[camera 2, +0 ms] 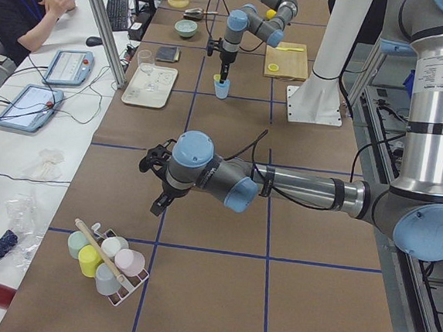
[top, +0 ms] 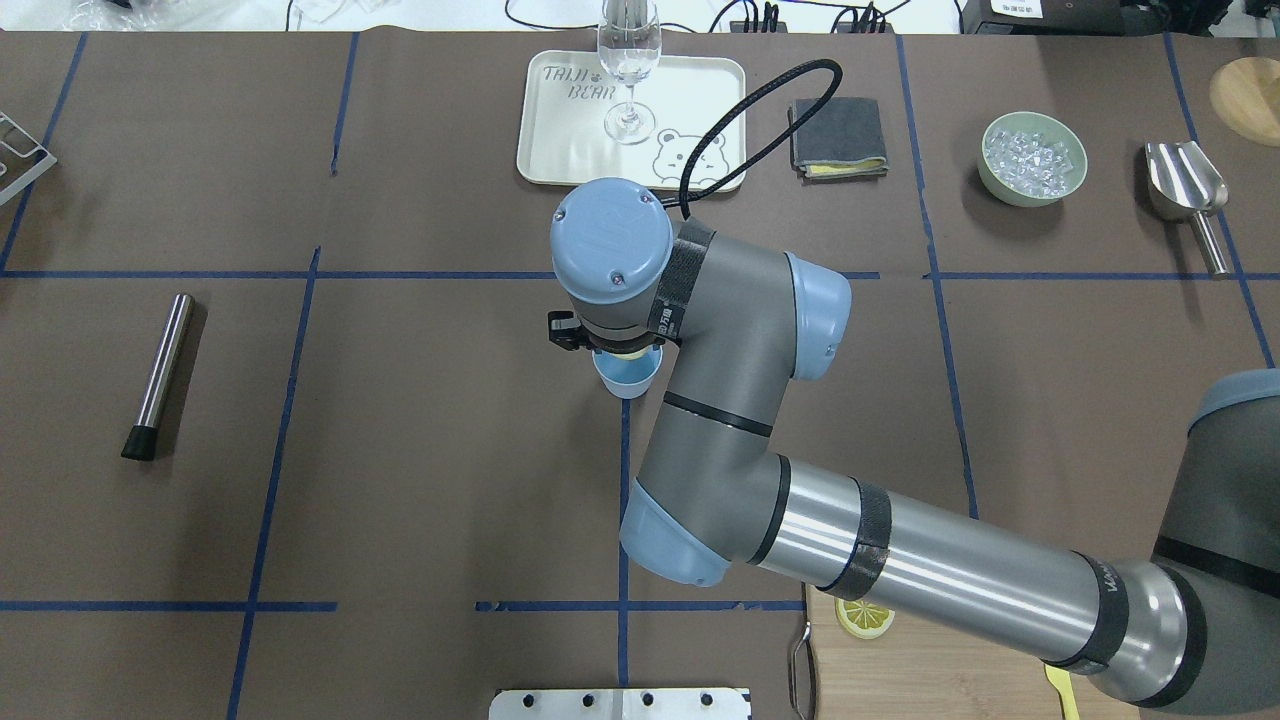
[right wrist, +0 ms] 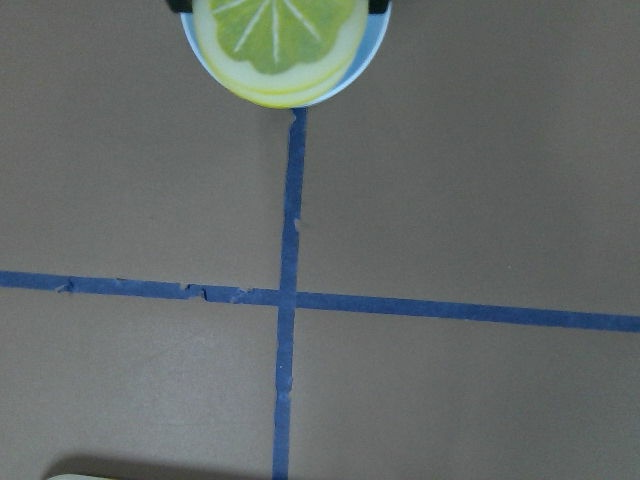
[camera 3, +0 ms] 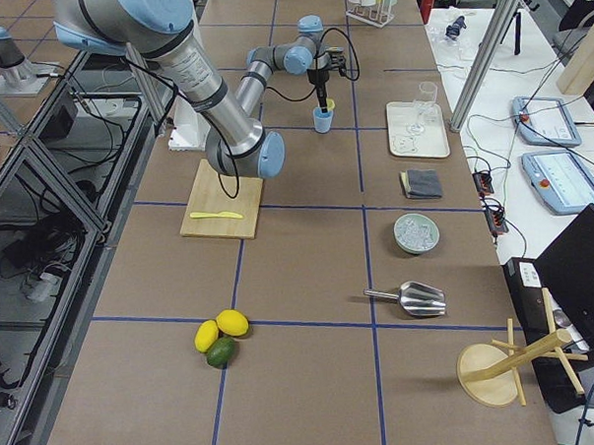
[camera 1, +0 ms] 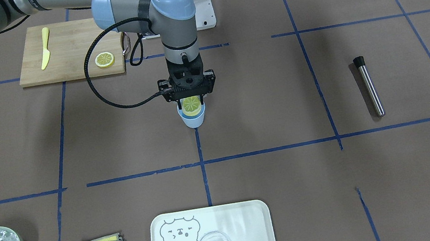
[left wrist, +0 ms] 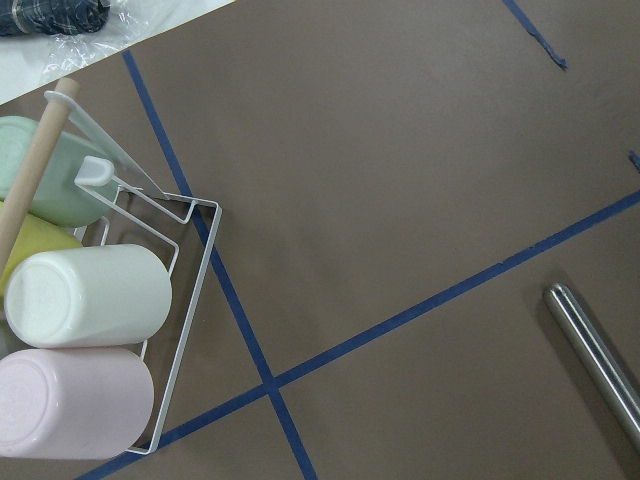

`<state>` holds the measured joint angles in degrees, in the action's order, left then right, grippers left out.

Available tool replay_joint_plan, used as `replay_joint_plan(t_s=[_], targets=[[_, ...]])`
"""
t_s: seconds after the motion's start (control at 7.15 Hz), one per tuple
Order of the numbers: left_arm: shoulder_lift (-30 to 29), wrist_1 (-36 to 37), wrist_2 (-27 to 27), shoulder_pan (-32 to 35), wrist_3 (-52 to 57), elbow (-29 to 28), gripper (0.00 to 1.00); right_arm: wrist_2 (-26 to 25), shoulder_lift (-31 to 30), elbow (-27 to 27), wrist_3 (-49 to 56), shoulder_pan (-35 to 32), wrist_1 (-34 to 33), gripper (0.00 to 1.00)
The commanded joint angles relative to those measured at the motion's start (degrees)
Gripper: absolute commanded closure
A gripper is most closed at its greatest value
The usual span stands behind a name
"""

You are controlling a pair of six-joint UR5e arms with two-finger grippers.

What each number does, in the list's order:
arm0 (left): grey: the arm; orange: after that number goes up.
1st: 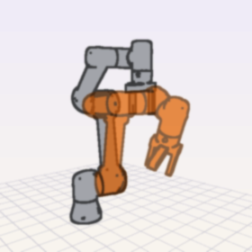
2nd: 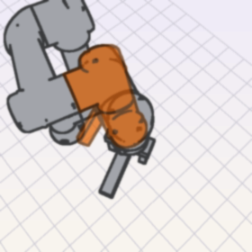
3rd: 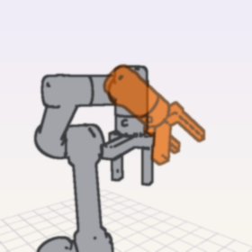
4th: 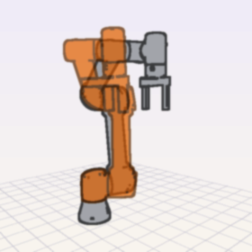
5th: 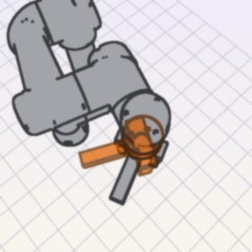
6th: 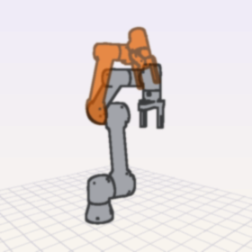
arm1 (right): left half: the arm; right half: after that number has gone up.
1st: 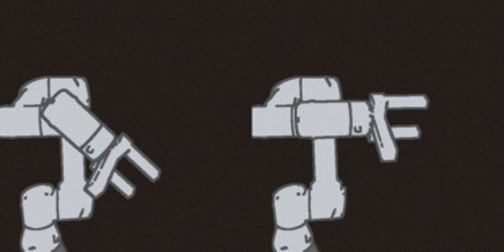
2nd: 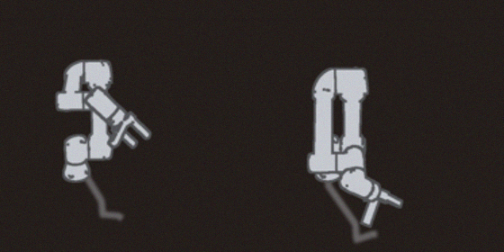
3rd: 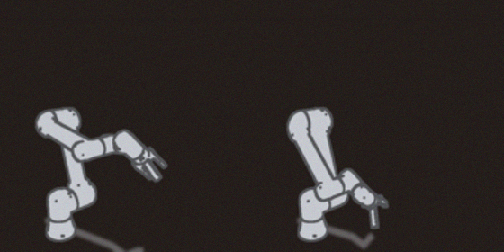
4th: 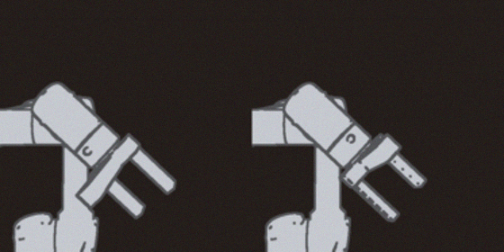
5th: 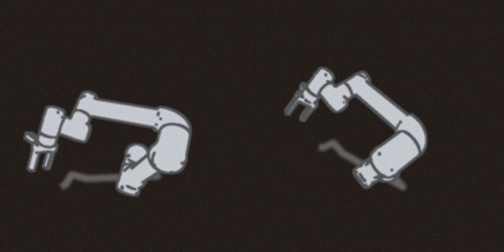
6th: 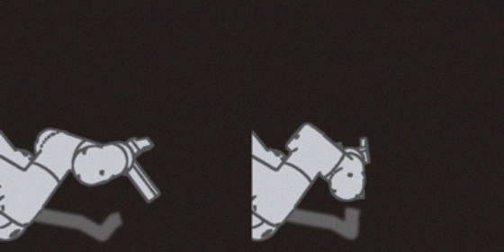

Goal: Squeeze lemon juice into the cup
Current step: 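Open the right gripper to drop the lemon slice into the cup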

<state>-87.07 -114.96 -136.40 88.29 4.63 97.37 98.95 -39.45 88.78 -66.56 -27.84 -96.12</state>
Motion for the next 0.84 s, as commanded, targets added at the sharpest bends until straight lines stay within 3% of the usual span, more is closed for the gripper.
replay_joint_plan(t_s=[0.0,0.28,0.42,0.56,0.7], targets=[[0.32,0.0,0.0,-0.05,0.03,0.01,0.0,0.1,-0.18,0.17,0.03,0.07,0.06,0.01],[0.15,-0.26,0.0,-0.05,0.12,0.19,0.0,0.45,-0.27,0.95,0.9,-0.02,0.06,0.0],[0.32,-3.57,0.0,-0.05,-0.23,0.02,0.0,3.5,-2.45,3.05,2.13,-2.11,0.06,0.0],[1.89,-9.35,0.17,-0.05,-0.76,0.62,0.0,7.1,-6.99,7.33,9.53,-5.52,0.23,0.0],[2.08,-11.75,0.0,-0.83,-8.51,0.37,0.0,11.4,-12.35,10.24,18.92,-9.73,0.58,0.0]])
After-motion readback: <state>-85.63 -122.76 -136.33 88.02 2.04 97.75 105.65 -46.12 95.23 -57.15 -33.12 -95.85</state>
